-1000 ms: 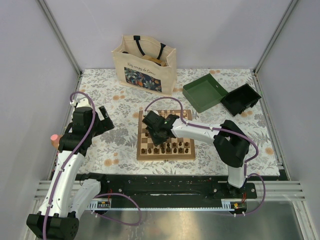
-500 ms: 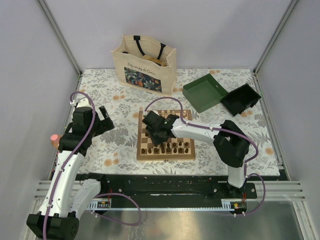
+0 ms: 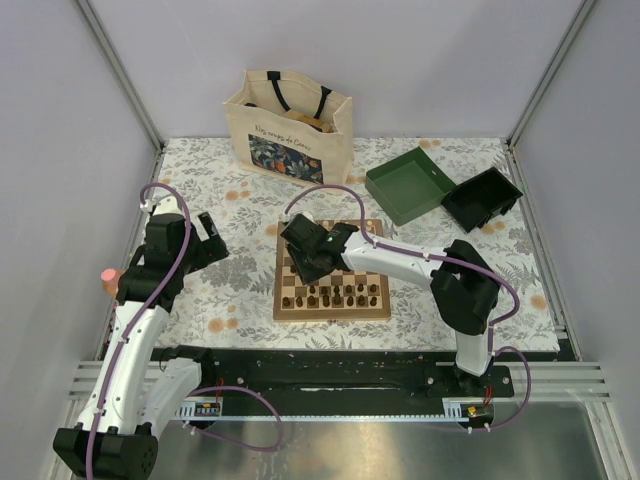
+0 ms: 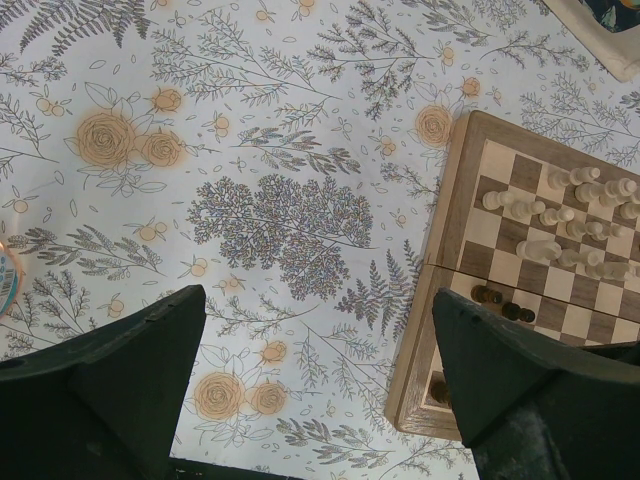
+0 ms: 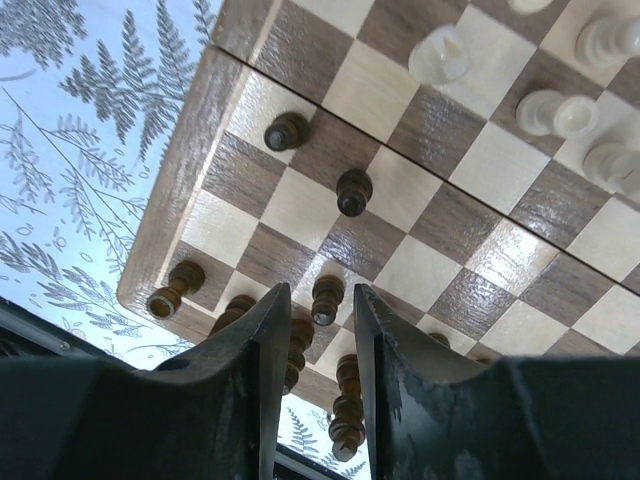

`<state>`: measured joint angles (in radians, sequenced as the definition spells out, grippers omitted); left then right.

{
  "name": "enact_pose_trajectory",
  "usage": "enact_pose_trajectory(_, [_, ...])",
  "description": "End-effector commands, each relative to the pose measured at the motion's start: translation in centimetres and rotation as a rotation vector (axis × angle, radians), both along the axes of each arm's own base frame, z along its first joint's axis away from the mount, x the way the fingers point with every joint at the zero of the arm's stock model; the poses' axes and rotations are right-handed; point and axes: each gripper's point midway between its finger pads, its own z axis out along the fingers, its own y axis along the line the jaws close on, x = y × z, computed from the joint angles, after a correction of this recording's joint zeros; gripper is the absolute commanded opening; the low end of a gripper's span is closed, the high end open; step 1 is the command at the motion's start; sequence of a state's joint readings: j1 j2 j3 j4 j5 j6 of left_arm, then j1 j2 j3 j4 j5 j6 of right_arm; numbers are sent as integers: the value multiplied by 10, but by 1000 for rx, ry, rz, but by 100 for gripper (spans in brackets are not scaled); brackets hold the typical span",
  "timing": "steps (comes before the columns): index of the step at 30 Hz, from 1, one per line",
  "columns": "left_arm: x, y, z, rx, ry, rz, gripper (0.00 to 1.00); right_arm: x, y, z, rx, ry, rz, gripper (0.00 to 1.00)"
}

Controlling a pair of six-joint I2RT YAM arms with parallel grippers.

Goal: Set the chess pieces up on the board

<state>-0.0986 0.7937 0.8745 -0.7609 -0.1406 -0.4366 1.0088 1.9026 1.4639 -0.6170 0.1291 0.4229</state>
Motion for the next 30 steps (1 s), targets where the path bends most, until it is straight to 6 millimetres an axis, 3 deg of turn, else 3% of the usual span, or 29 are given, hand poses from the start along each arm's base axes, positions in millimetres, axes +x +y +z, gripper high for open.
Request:
enact_pose_trajectory(1, [5, 0, 10, -2, -54, -8, 99, 20, 10, 38, 61, -85, -11, 41])
enact_pose_trajectory(13, [6, -1, 9, -4, -53, -9, 99, 40, 11, 18, 31, -63, -46, 43])
enact_pose_trajectory(30, [7, 0, 9, -6, -51, -8, 99, 47, 14, 3, 20, -39, -42, 41])
